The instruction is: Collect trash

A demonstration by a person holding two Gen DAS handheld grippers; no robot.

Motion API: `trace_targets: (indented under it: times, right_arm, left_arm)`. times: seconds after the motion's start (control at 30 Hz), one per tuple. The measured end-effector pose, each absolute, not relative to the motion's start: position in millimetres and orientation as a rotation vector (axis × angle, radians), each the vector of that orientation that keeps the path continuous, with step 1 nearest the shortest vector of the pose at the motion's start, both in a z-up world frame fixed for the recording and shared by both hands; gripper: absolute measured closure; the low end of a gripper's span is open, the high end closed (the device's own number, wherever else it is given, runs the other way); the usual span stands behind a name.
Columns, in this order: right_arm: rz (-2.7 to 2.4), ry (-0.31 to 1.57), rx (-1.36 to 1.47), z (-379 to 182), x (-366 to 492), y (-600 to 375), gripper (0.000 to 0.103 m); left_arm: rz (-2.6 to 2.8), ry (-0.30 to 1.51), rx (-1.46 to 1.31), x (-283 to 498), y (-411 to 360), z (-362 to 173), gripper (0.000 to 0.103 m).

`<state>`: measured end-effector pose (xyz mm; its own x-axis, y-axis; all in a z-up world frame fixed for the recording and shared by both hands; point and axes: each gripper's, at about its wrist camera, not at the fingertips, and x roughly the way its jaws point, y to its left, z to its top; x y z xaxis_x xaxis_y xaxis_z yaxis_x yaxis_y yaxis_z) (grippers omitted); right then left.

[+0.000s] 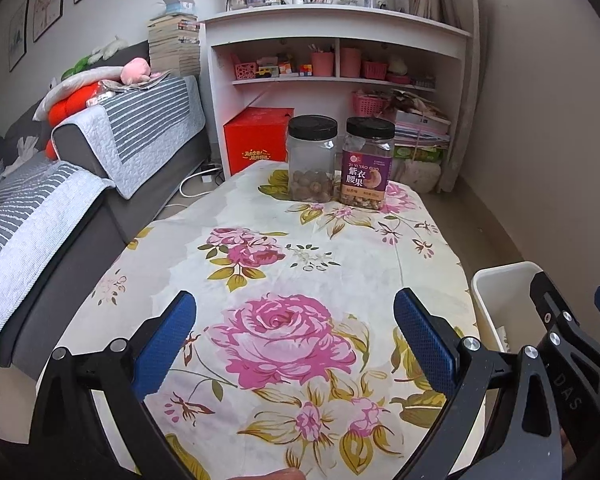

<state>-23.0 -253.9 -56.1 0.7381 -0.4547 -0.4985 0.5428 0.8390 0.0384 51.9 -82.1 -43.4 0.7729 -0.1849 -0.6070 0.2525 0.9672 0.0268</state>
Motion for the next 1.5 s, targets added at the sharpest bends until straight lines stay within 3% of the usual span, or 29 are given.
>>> trace_targets:
  times: [1.5]
  right_arm:
    - [-0.566,0.537,0.198,-63.7,-20.8,-258.6,0.007]
  left_arm:
    - [-0.236,0.622,0.094,46.1,-82.7,-42.8,0.007]
